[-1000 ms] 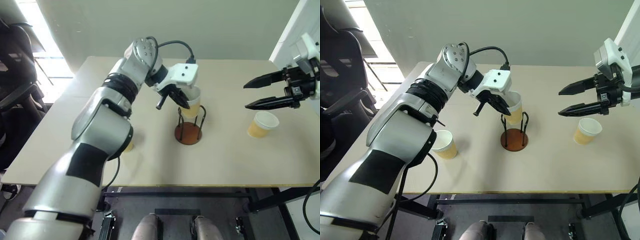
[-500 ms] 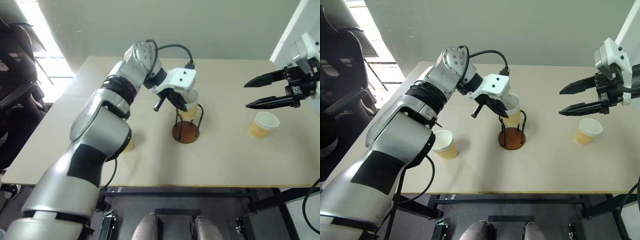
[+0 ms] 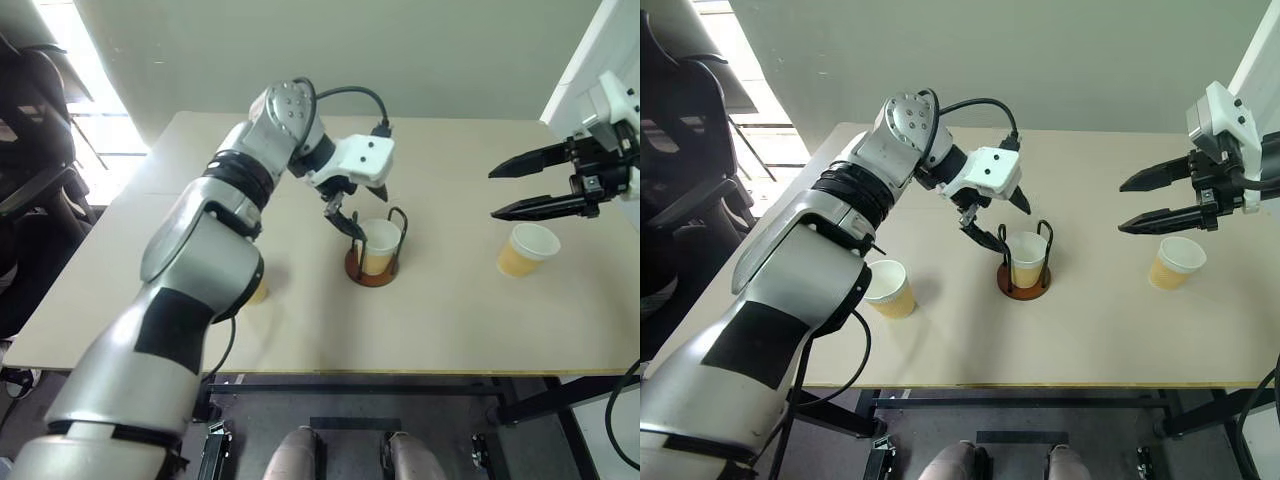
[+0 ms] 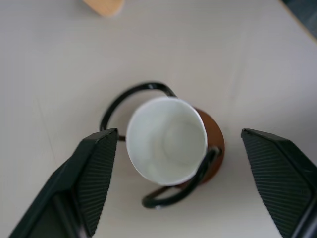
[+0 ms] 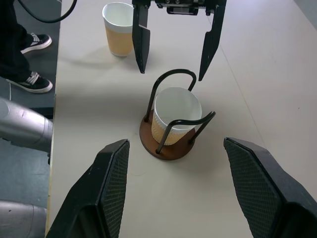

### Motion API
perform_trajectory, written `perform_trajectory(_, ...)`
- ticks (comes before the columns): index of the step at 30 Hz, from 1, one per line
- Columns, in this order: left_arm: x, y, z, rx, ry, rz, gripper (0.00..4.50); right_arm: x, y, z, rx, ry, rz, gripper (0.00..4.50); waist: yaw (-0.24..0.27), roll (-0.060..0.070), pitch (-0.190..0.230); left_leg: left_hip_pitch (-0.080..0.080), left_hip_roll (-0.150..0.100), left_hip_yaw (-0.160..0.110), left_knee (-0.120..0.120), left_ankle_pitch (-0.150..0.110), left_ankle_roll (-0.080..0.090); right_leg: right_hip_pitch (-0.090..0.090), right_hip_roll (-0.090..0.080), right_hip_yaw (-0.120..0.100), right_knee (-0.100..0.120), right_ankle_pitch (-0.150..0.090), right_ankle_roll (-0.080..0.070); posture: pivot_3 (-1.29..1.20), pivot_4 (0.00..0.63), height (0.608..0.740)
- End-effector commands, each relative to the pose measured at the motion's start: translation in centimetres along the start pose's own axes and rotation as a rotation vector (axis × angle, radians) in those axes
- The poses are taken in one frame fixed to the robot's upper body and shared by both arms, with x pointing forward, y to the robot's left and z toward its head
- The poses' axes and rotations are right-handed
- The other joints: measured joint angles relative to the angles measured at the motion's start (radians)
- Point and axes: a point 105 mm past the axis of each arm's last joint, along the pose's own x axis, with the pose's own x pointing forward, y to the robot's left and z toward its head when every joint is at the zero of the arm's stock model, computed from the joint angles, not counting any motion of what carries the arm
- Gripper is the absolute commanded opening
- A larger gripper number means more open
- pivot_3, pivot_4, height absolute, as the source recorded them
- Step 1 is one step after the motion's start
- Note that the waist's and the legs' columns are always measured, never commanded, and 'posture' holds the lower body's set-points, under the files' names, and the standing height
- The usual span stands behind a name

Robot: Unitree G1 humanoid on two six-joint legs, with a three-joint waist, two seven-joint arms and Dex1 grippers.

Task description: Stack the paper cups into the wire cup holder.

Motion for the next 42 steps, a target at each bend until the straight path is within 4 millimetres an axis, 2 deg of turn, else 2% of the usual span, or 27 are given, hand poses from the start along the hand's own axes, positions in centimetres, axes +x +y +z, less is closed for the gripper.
perform_trajectory(1,-2.6,1.5,2.9,-0.024,-0.164,0.100,4.07,-0.9,-0.3,0.4,-0.020,-0.010,-0.056,3.11,-0.001,0.000,0.000,0.000,0.000,0.001,0.000,0.000,0.000,0.000,0.001,0.000,0.000,0.000,0.000,0.00,0.150,0.740)
perform_trajectory(5,-5.9,2.8,3.2,-0.121,-0.293,0.264,4.07,-0.9,-0.4,-0.2,0.002,-0.010,-0.083,3.11,-0.003,0.000,0.000,0.001,0.000,0.000,-0.001,0.000,0.000,0.000,0.000,0.001,0.000,-0.001,0.000,0.00,0.150,0.740)
perform_trajectory(9,-9.9,2.7,2.2,-0.233,-0.381,0.375,4.07,-0.9,-1.0,-1.3,0.049,0.021,-0.129,3.11,-0.008,0.000,0.000,0.002,-0.001,0.002,-0.003,0.000,-0.001,-0.001,0.002,0.001,0.001,-0.003,0.000,0.00,0.150,0.740)
perform_trajectory(13,-11.4,2.1,0.8,-0.300,-0.416,0.419,4.07,-1.0,-1.3,-3.3,0.065,0.094,-0.157,3.11,-0.008,0.001,0.000,0.004,0.000,0.002,-0.007,0.001,-0.001,0.000,0.001,0.001,0.001,-0.004,-0.001,0.00,0.150,0.740)
perform_trajectory(16,-11.6,1.3,0.0,-0.335,-0.437,0.385,4.07,-0.9,-1.4,-5.2,0.030,0.195,-0.162,3.11,-0.003,0.001,0.000,0.004,-0.001,0.000,-0.007,0.001,-0.001,0.000,0.000,0.001,0.001,-0.005,-0.001,0.00,0.150,0.740)
perform_trajectory(19,-10.9,0.5,-1.1,-0.350,-0.413,0.352,4.07,-1.1,-0.9,-8.3,-0.041,0.361,-0.116,3.11,-0.001,0.001,0.000,0.004,-0.002,-0.001,-0.007,0.000,0.000,0.000,-0.001,0.001,0.001,-0.005,-0.001,0.00,0.150,0.740)
perform_trajectory(27,-10.5,0.2,-1.3,-0.354,-0.462,0.343,4.07,-2.5,-2.1,-13.3,-0.103,0.590,-0.125,3.11,-0.007,0.002,0.000,0.005,0.000,0.001,-0.006,0.000,0.000,0.000,-0.001,0.000,0.001,0.002,0.005,0.00,0.150,0.740)
perform_trajectory(34,-10.9,-0.1,-1.6,-0.372,-0.481,0.350,4.07,-2.9,-3.2,-15.4,-0.126,0.684,-0.132,3.11,-0.019,0.002,0.000,0.006,0.002,0.001,-0.006,0.001,0.000,0.001,0.000,0.001,0.001,0.005,0.003,0.00,0.150,0.740)
perform_trajectory(37,-11.1,-0.1,-1.3,-0.376,-0.495,0.346,4.07,-2.4,-3.2,-16.3,-0.129,0.701,-0.116,3.11,-0.020,0.002,0.000,0.006,0.003,0.001,-0.006,0.001,0.000,0.000,0.001,0.000,0.000,0.005,0.002,0.00,0.150,0.740)
perform_trajectory(42,-10.9,-0.5,-2.0,-0.387,-0.465,0.342,4.07,-1.4,-3.1,-17.2,-0.144,0.717,-0.085,3.11,-0.019,0.002,0.000,0.006,0.003,0.000,-0.007,0.001,0.000,0.001,0.000,0.000,0.000,0.004,-0.001,0.00,0.150,0.740)
